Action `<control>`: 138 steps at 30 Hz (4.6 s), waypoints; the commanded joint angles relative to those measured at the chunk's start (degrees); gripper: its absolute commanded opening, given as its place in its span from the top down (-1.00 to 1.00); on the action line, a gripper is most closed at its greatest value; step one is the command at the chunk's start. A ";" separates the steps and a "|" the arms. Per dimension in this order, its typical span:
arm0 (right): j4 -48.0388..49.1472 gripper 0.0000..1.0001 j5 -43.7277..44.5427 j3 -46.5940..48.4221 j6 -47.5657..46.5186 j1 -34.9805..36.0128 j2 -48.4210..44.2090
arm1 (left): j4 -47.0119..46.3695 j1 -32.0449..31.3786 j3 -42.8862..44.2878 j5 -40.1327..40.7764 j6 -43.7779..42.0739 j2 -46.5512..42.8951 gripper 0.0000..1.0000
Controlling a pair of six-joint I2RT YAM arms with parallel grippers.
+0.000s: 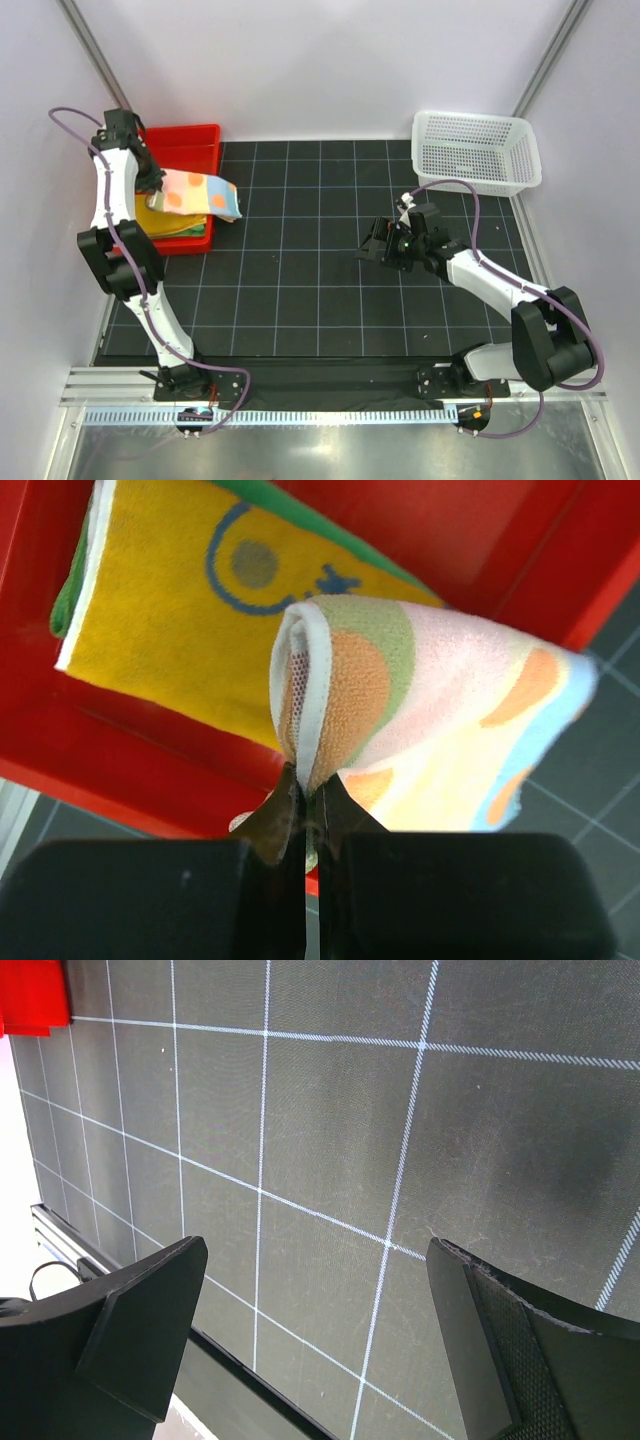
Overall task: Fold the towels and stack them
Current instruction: Neatly place the folded towel into the bin
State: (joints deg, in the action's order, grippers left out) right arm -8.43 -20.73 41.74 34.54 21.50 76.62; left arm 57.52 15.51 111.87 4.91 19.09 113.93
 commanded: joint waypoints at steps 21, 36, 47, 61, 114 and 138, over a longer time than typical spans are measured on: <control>3.24 -0.99 -0.36 0.80 -0.36 -0.31 1.78 | 8.75 0.14 15.48 -5.87 1.30 -3.45 1.00; 3.94 -0.99 -1.15 3.61 -0.71 -0.23 7.31 | 13.94 7.52 16.26 -9.48 -3.01 6.20 1.00; 5.61 -0.99 -1.94 5.02 -0.53 -0.23 13.73 | 6.38 7.87 19.25 5.28 -2.75 18.07 1.00; 5.35 -1.00 -2.12 6.52 -0.97 -0.23 16.89 | 5.32 7.87 20.93 12.23 -4.86 20.10 0.82; -4.49 -0.99 1.31 7.92 -0.97 -0.31 5.91 | 1.36 -13.05 -2.19 0.54 -5.56 4.47 0.56; -15.04 -0.99 9.73 14.43 -3.43 -0.23 -3.66 | -6.06 -23.14 -14.88 -17.02 -0.91 -21.53 -0.66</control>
State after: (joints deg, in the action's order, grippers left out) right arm -21.87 -15.77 53.15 33.21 21.30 77.89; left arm 59.24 -3.38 102.56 -2.28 16.12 101.82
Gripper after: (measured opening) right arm 0.996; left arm 0.781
